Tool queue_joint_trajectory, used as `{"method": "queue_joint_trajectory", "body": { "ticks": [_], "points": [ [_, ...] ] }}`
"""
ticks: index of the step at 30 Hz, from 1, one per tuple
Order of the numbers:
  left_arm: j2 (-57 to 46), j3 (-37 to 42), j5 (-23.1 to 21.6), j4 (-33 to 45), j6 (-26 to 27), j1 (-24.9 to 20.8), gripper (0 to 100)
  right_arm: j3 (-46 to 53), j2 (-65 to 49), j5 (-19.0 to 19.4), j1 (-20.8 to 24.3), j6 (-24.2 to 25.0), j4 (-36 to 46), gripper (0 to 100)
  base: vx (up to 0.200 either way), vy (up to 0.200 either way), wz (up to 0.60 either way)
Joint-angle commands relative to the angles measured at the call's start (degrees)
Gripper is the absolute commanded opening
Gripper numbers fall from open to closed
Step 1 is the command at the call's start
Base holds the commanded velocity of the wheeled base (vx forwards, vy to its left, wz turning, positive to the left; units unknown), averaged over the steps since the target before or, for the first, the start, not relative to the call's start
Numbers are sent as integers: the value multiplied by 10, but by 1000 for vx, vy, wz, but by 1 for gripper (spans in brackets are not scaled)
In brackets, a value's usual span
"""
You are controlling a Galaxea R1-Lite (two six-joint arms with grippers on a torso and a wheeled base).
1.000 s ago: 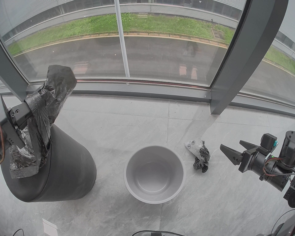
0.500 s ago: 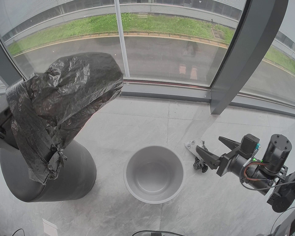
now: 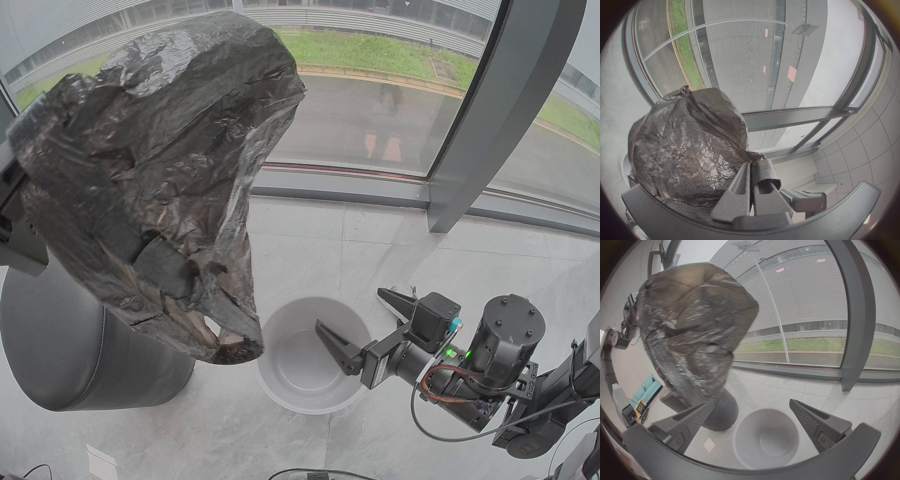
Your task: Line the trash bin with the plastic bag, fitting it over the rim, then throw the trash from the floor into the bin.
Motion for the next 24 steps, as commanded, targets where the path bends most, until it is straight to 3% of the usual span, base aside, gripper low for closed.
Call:
{"method": "queue_joint_trajectory", "body": {
  "ticks": [1,10,19,24],
  "points": [
    [38,-7,19,-9,-4,-11,0,-4,9,-5,33,-1,-2,100,0,0,0],
    [25,-8,21,-9,-19,-11,0,-34,18,-23,99,-48,0,100,0,0,0],
    [36,-15,21,-15,-43,-12,0,-100,62,-44,122,-69,1,100,0,0,0],
    [59,-23,56,-30,-51,-19,0,-124,91,-52,137,-70,-4,100,0,0,0]
  ]
}}
